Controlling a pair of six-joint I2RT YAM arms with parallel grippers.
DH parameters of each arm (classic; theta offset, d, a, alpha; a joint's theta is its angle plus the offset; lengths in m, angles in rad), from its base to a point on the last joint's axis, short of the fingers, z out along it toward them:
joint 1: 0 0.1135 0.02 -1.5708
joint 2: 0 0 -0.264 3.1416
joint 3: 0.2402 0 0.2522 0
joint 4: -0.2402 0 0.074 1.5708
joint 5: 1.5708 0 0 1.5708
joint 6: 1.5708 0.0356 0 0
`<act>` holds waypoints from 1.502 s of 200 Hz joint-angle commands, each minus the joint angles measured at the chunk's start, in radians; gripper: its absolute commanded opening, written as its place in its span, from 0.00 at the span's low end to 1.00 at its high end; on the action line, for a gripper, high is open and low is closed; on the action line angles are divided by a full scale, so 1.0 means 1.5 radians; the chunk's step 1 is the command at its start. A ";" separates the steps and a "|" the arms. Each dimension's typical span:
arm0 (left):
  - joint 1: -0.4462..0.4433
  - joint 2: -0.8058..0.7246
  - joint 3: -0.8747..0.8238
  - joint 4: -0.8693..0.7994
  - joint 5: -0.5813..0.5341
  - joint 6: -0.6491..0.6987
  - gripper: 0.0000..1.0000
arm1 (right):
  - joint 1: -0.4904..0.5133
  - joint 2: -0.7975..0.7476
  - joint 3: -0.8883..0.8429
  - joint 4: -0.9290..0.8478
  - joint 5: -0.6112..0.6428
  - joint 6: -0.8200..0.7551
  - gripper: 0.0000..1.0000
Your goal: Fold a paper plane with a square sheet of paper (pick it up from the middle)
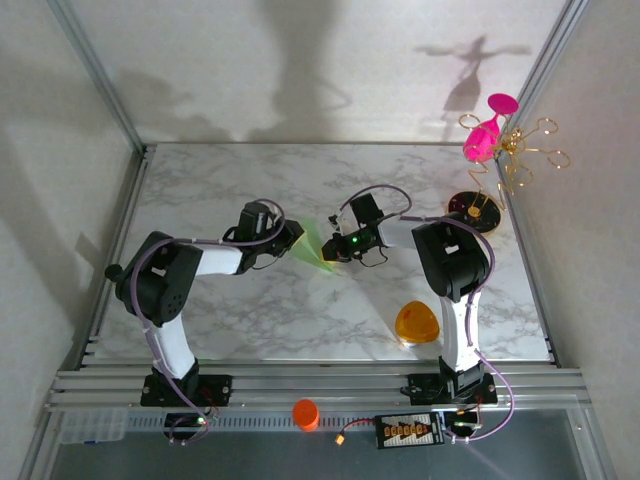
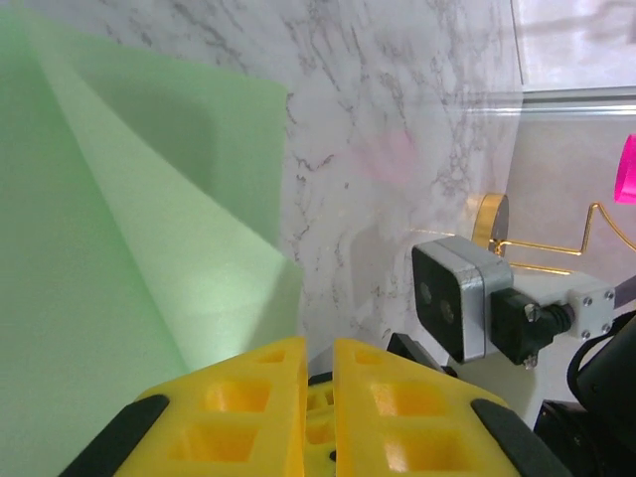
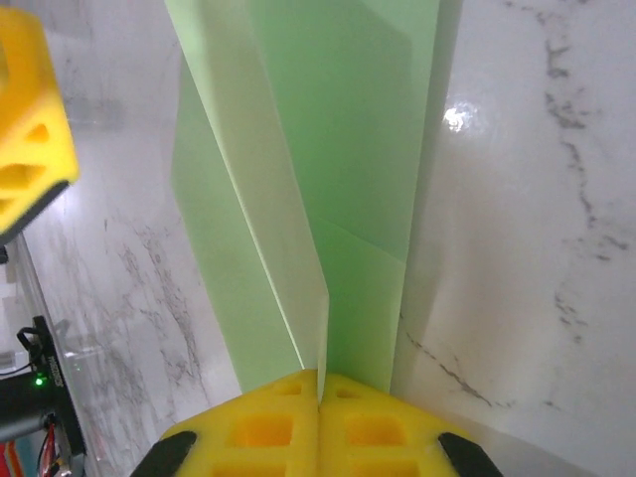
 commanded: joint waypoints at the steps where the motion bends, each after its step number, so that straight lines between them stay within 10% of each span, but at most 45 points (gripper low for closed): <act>1: -0.008 0.001 -0.017 0.042 0.019 -0.011 0.15 | 0.003 0.079 -0.035 -0.013 0.111 -0.006 0.06; 156: -0.041 0.095 0.074 0.009 0.057 0.024 0.13 | 0.001 0.069 -0.045 0.005 0.094 -0.024 0.17; 300: -0.038 0.048 0.049 0.041 0.062 0.016 0.14 | -0.002 0.067 -0.091 0.061 0.102 -0.032 0.07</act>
